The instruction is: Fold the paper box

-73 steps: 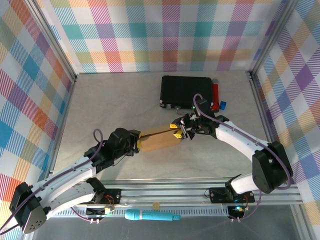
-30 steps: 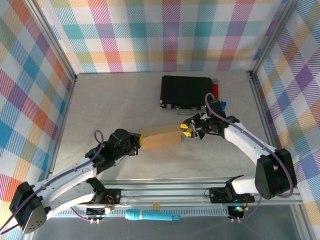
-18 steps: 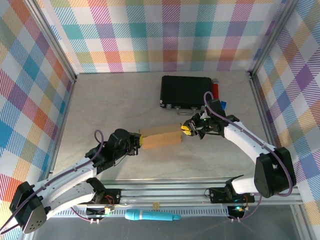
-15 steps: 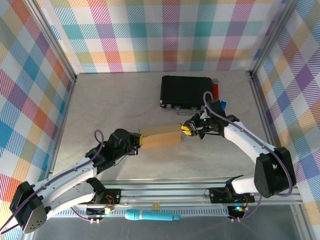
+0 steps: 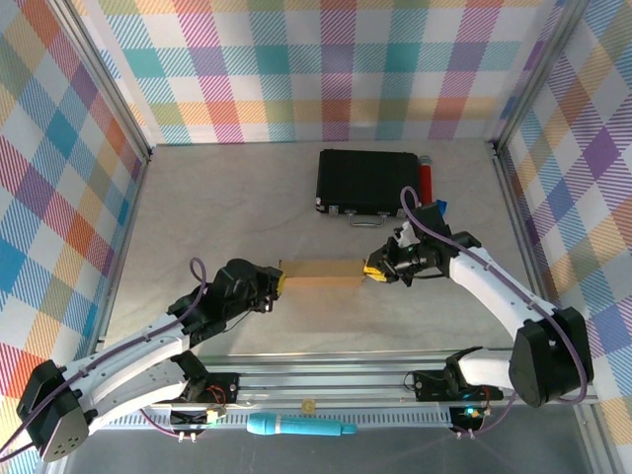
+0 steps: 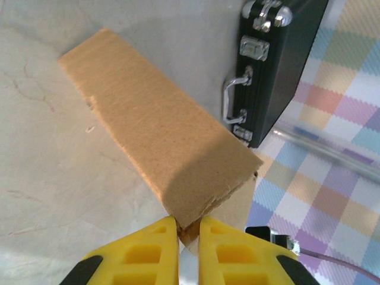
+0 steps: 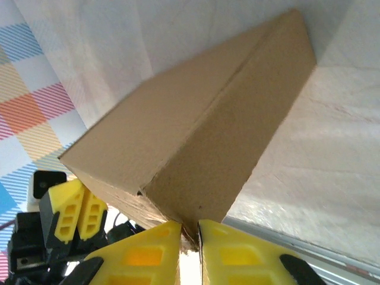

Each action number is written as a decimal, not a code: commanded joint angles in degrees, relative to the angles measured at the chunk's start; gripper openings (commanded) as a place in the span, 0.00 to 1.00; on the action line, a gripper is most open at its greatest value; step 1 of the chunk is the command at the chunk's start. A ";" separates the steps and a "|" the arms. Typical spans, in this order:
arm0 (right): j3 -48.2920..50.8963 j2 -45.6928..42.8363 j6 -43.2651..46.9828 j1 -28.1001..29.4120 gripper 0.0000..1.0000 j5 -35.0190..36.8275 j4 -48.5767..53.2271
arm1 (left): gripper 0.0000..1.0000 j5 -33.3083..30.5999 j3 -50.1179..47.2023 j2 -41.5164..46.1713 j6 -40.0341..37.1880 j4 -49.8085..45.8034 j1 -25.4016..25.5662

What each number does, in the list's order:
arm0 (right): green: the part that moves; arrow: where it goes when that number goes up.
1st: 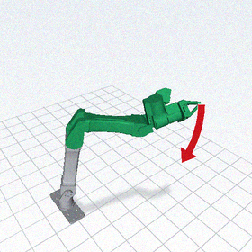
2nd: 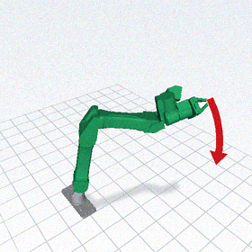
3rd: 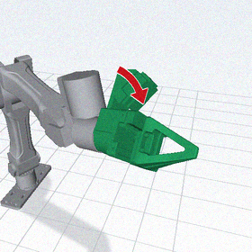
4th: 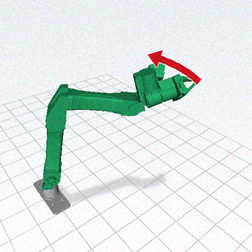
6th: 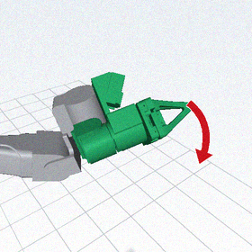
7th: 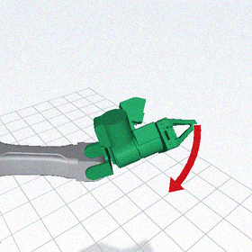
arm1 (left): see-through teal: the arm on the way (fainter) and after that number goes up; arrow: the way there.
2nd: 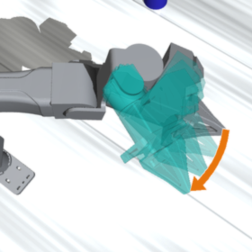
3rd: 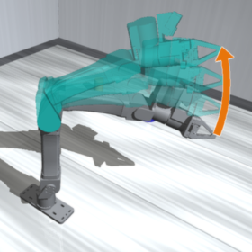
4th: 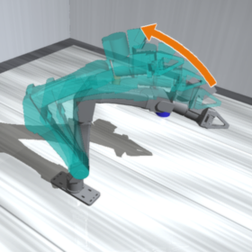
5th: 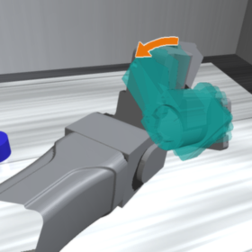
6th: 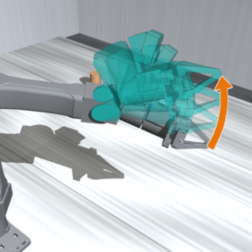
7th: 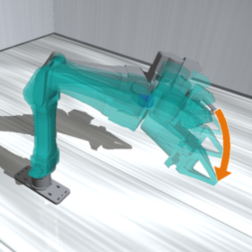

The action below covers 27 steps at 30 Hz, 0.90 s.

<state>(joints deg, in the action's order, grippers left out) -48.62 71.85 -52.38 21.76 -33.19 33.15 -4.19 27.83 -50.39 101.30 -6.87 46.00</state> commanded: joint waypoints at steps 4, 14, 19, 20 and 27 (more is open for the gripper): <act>8.35 -1.04 3.34 0.57 0.16 3.26 6.93 | 0.12 0.24 -6.87 -2.31 2.50 -4.00 6.43; 2.04 -0.65 6.40 0.15 0.38 14.69 10.99 | 0.35 -4.18 -1.81 -3.99 -2.97 -10.85 6.35; -5.00 -4.46 8.60 -0.68 0.97 24.97 13.97 | 0.58 -4.23 10.12 -3.01 -18.68 -25.76 -1.37; -6.40 -5.13 9.17 -0.66 0.99 27.80 14.65 | 0.64 -2.97 11.53 -3.05 -21.67 -27.04 -4.10; -10.79 -14.92 11.15 -0.78 0.99 54.83 16.54 | 1.00 3.91 14.21 2.14 -39.13 -29.13 -24.96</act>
<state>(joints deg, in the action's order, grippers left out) -58.13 60.45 -42.92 21.32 5.10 46.61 -1.96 40.10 -50.15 73.52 -28.49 26.06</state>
